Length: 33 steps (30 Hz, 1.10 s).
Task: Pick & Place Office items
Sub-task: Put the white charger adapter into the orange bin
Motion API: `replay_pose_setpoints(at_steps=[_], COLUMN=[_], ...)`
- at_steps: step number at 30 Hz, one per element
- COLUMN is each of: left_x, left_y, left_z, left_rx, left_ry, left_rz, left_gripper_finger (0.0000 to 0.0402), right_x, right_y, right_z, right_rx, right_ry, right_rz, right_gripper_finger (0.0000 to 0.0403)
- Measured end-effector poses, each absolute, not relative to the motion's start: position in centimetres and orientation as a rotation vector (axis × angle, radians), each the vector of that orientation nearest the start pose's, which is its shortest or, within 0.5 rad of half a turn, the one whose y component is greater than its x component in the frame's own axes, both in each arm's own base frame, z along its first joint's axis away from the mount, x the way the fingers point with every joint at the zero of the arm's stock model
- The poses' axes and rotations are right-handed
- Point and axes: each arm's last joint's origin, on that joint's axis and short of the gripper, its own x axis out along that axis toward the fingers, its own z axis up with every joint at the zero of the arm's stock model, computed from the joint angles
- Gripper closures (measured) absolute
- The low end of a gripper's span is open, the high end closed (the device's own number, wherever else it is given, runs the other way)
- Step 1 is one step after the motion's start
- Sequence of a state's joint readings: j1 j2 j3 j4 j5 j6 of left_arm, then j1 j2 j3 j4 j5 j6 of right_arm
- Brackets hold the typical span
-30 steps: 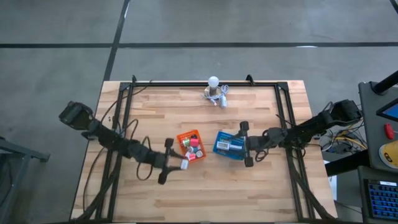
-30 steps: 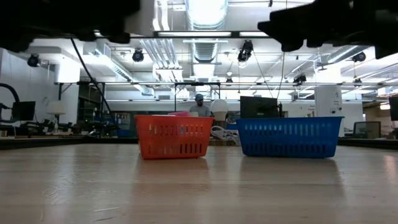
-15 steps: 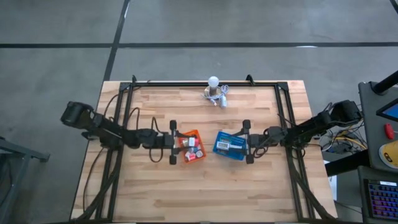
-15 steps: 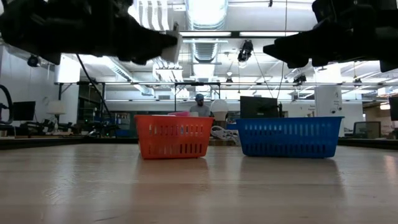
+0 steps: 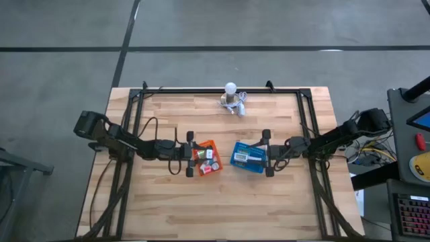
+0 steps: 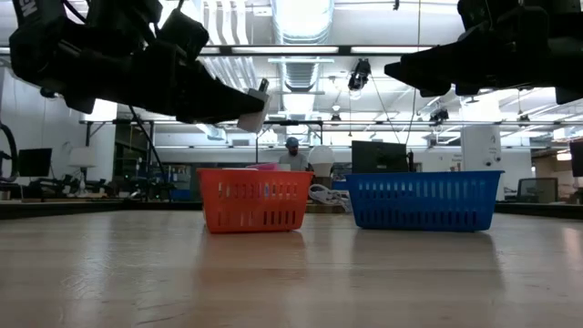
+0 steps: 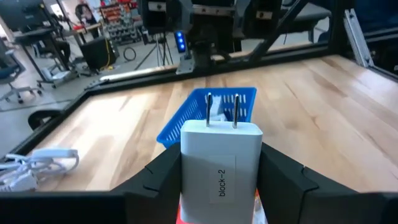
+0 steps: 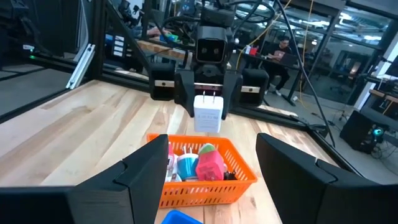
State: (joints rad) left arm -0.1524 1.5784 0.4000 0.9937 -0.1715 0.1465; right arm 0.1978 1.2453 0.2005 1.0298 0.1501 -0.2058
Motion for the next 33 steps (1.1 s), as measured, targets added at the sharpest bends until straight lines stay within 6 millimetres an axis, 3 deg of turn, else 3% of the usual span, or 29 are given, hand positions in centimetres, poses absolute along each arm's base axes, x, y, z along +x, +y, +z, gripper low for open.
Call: replay_pose_setpoints(at_steps=[18, 24, 33], left_x=[26.2, 27.4, 29.6], left_y=[-3.6, -3.8, -4.1], left_z=[13.4, 13.6, 15.6], left_rx=[0.175, 0.192, 0.253], left_ry=[0.334, 0.461, 0.69], left_rz=[-0.017, -0.026, -0.05], left_gripper_finger=[0.0238, 0.0238, 0.0238], right_x=[20.4, 20.4, 20.4], right_y=[3.6, 3.6, 3.6], right_z=[17.1, 17.0, 17.0], right_rx=[-0.205, -0.205, -0.205], right_ry=[0.01, 0.011, 0.011], right_rz=[0.043, 0.043, 0.042], right_gripper_finger=[0.0165, 0.0165, 0.0165])
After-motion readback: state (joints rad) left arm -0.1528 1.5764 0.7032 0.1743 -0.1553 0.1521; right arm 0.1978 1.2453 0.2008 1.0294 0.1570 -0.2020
